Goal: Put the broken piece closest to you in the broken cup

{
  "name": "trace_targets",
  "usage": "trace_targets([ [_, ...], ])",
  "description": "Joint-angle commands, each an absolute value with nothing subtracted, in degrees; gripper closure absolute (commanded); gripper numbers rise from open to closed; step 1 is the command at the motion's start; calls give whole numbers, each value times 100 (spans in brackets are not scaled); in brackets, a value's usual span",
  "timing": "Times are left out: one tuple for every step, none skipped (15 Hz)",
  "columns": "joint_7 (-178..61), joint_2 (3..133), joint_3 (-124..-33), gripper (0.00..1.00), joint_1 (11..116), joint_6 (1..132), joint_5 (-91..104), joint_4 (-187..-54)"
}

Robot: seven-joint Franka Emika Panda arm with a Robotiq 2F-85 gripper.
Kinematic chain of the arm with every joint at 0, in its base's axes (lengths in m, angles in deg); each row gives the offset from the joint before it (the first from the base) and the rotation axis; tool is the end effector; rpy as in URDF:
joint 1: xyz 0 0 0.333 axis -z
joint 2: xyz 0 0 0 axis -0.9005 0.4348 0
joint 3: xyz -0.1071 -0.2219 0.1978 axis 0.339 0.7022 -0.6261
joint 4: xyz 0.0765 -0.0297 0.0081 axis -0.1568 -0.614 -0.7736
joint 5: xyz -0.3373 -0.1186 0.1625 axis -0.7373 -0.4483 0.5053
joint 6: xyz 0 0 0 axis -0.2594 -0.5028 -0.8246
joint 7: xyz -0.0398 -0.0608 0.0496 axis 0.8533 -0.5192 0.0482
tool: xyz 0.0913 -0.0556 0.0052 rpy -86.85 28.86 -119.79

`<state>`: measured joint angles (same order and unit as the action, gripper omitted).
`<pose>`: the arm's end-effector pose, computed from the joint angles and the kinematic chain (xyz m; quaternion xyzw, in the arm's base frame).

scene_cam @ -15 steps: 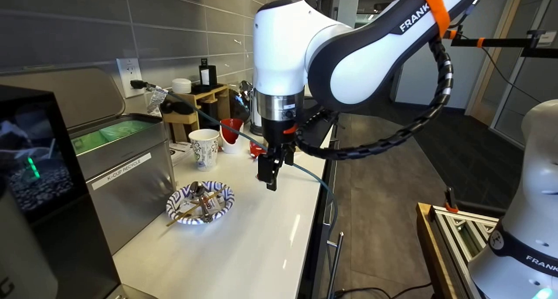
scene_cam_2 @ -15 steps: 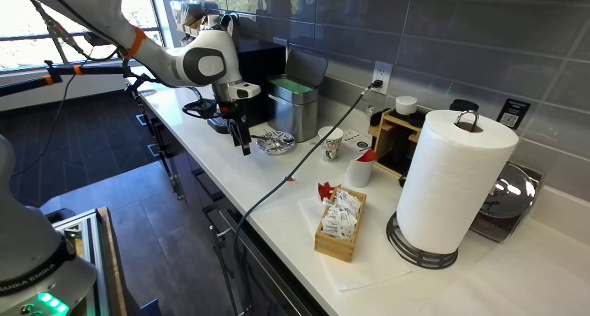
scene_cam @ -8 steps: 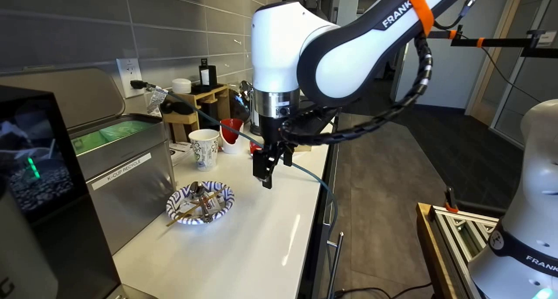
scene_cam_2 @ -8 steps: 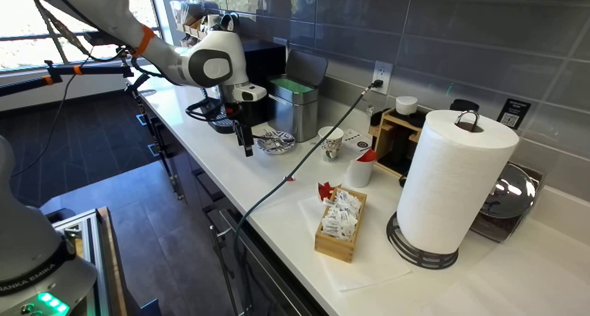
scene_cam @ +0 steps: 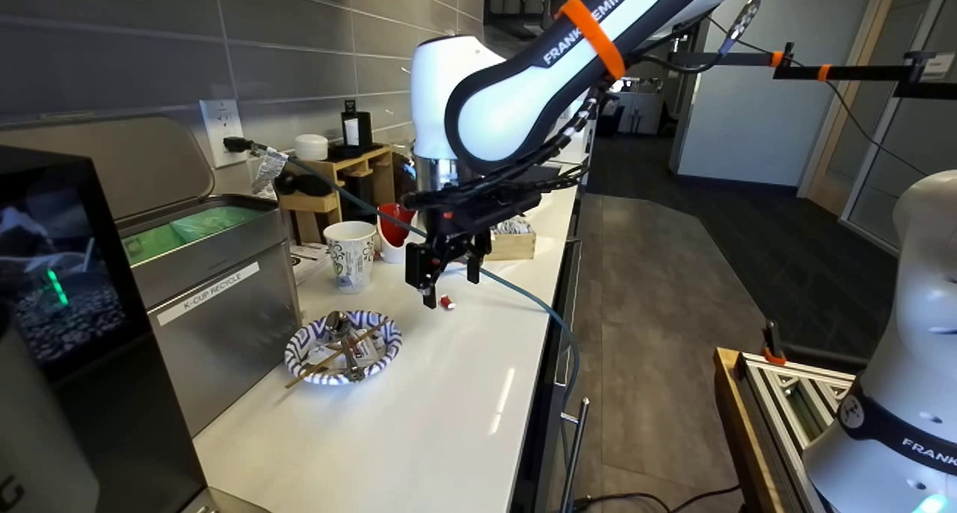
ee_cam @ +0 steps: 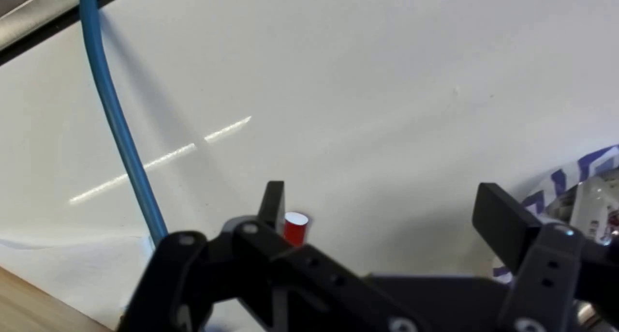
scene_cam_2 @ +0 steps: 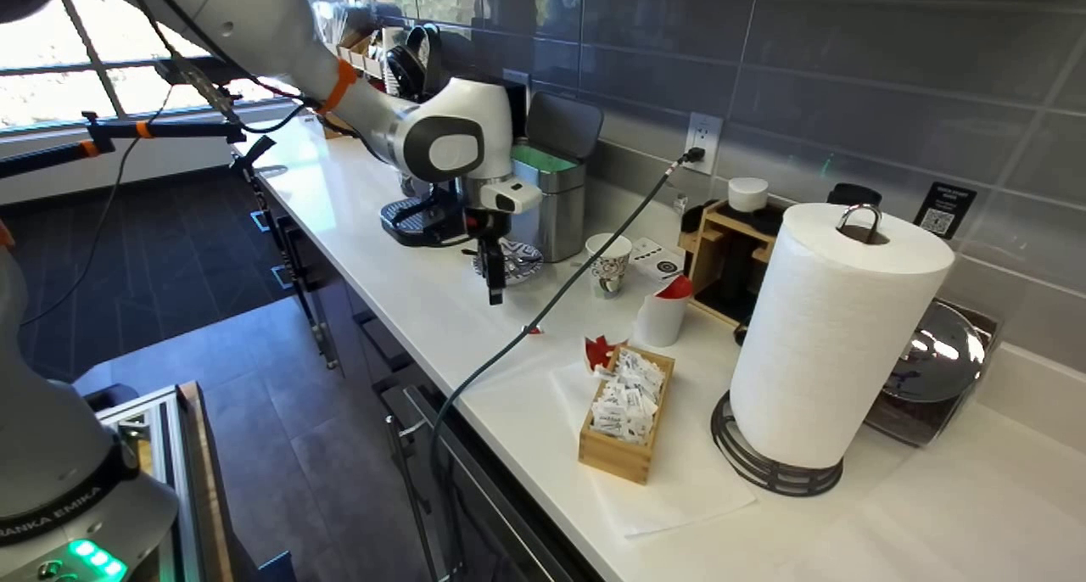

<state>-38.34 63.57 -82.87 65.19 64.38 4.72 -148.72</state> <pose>0.5731 -0.0101 0.3160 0.9799 -0.1974 0.0033 0.0282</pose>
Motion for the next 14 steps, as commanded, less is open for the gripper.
trace_targets([
  [-4031,6874,-8080,0,6560,6433,833,-14433],
  [-4045,6953,-8035,0,6565,6494,874,-14383],
  [-4099,7008,-8012,0,6577,6562,951,-14357],
  [-4129,7053,-7992,0,6581,6608,1007,-14341],
  [-4161,7097,-7976,0,6586,6664,1070,-14331],
  [-4194,7146,-7963,0,6603,6711,1159,-14329],
  [-4258,7176,-7965,0,6636,6761,1275,-14343],
  [-4345,7197,-7974,0,6671,6822,1399,-14364],
  [-4421,7220,-7981,0,6707,6912,1520,-14391],
  [-4463,7246,-7963,0,6727,7022,1587,-14417],
  [-4461,7271,-7940,0,6752,7131,1658,-14427],
  [-4423,7290,-7911,0,6768,7233,1702,-14435],
  [-4333,7297,-7856,0,6754,7360,1683,-14456],
  [-4224,7295,-7784,0,6717,7482,1611,-14483],
])
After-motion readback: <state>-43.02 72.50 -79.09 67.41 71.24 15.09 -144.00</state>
